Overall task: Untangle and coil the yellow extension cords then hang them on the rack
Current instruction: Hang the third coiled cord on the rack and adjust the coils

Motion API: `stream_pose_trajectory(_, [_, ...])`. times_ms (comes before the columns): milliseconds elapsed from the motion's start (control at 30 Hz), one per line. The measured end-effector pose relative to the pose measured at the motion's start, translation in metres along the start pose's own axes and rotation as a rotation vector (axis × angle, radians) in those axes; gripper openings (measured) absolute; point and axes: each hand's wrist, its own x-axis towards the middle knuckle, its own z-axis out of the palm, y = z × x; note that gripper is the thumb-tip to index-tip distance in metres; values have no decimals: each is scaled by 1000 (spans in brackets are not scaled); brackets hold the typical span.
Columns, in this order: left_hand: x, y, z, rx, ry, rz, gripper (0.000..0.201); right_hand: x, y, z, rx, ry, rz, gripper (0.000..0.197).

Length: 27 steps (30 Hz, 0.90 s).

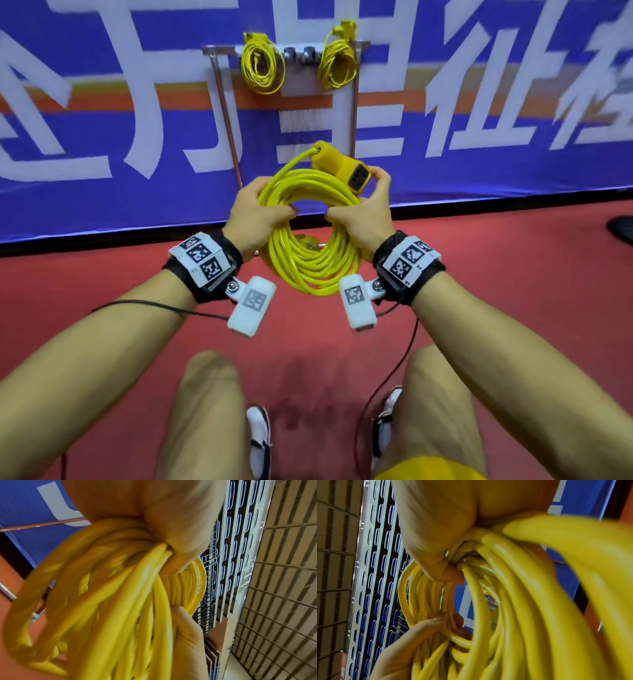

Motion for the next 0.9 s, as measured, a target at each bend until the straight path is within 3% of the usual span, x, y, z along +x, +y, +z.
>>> stream_pose_trajectory(200, [54, 28, -1, 10, -1, 48, 38, 50, -34, 9, -21, 26, -42, 79])
stream_pose_trajectory(433, [168, 33, -11, -47, 33, 51, 40, 161, -55, 36, -79, 44, -68, 84])
stream_pose_trajectory(600, [242, 62, -30, -29, 144, 18, 36, 231, -92, 64, -92, 37, -59, 85])
stream_pose_trajectory(733, [293, 125, -44, -28, 159, -22, 33, 275, -147, 85, -34, 72, -31, 89])
stream_pose_trajectory(900, [349, 234, -54, -125, 47, -65, 25, 325, -257, 102, -10, 105, -38, 87])
